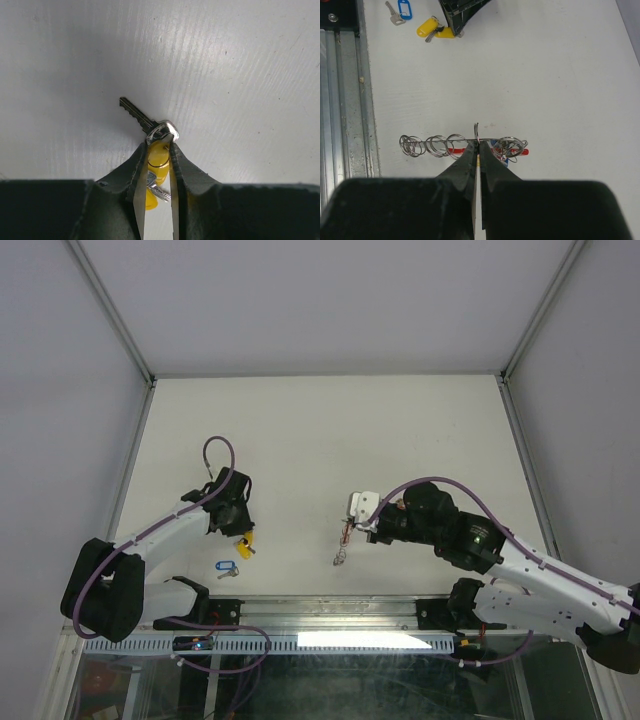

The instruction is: Put the keys on the keyring

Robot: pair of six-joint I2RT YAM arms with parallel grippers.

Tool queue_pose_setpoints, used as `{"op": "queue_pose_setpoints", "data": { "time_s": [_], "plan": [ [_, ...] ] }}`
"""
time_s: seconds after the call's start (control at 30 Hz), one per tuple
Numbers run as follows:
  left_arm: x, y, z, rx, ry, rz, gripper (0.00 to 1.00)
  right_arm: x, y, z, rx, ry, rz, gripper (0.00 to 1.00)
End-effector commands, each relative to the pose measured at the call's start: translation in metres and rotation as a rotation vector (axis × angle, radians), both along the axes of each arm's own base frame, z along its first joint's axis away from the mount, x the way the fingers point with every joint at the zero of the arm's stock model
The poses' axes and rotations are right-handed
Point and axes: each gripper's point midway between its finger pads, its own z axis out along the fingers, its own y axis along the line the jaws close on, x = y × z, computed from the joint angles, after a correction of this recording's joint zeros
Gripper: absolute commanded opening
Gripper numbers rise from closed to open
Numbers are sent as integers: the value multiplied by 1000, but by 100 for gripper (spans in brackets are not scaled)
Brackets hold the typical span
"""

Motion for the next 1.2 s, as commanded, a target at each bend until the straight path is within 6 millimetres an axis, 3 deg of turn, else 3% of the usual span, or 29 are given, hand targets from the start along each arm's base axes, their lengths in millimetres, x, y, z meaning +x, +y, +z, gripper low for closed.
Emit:
{"op": "queue_pose_setpoints", "data": {
  "time_s": [0.0,0.17,0.57,0.7,0.93,1.17],
  "plan": [
    [15,-9,19,-42,-65,-20,7,0,13,31,100,-35,22,0],
    [23,-16,29,-62,-102,-50,7,0,14,30,99,-29,25,0],
    [43,-80,65,-9,-265,-316,6,1,10,28,92,-22,5,0],
    [50,-90,81,-22,-339,-368,6,-1,6,26,81,-12,-1,0],
    [47,-111,90,-122,-397,-465,34,8,-6,21,53,20,-102,0],
    [51,-133,78,-170,-346,-479,35,18,-14,9,33,170,-216,0]
  ]
}}
